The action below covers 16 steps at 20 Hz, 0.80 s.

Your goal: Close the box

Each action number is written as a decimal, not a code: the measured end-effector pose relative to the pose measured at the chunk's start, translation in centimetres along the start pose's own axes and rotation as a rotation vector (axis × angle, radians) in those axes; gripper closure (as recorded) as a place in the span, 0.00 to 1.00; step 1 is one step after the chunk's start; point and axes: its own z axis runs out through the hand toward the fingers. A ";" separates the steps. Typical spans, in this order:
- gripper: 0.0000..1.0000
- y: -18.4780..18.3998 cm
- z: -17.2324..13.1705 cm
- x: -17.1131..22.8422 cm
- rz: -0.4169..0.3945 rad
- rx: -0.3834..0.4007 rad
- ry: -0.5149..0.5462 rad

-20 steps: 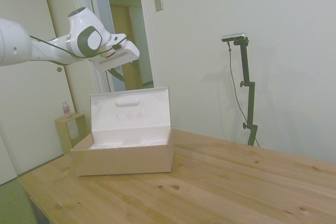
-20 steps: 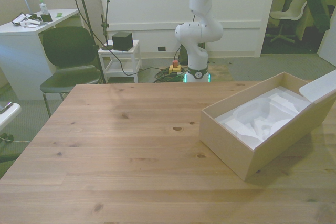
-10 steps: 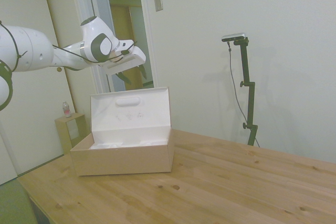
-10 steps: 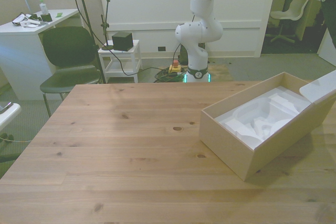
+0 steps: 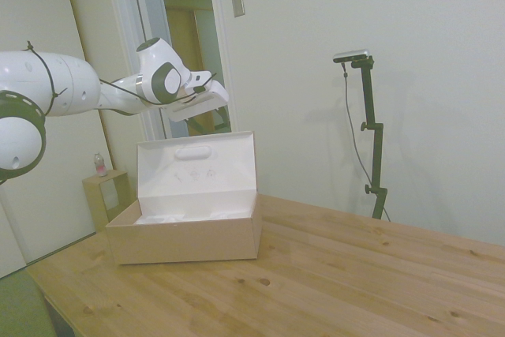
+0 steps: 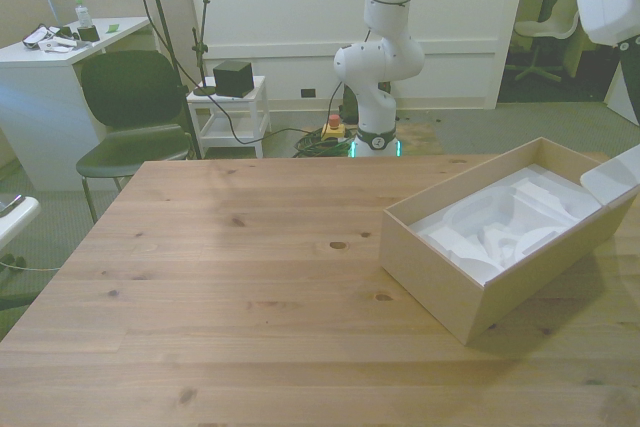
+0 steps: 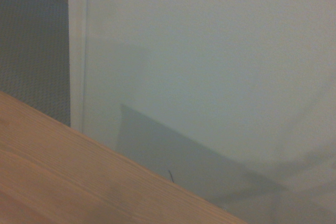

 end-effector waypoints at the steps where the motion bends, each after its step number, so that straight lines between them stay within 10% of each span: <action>1: 0.00 -0.2 0.3 0.1 -0.002 0.000 0.001; 16: 0.00 -1.3 2.1 1.3 -0.026 -0.016 -0.009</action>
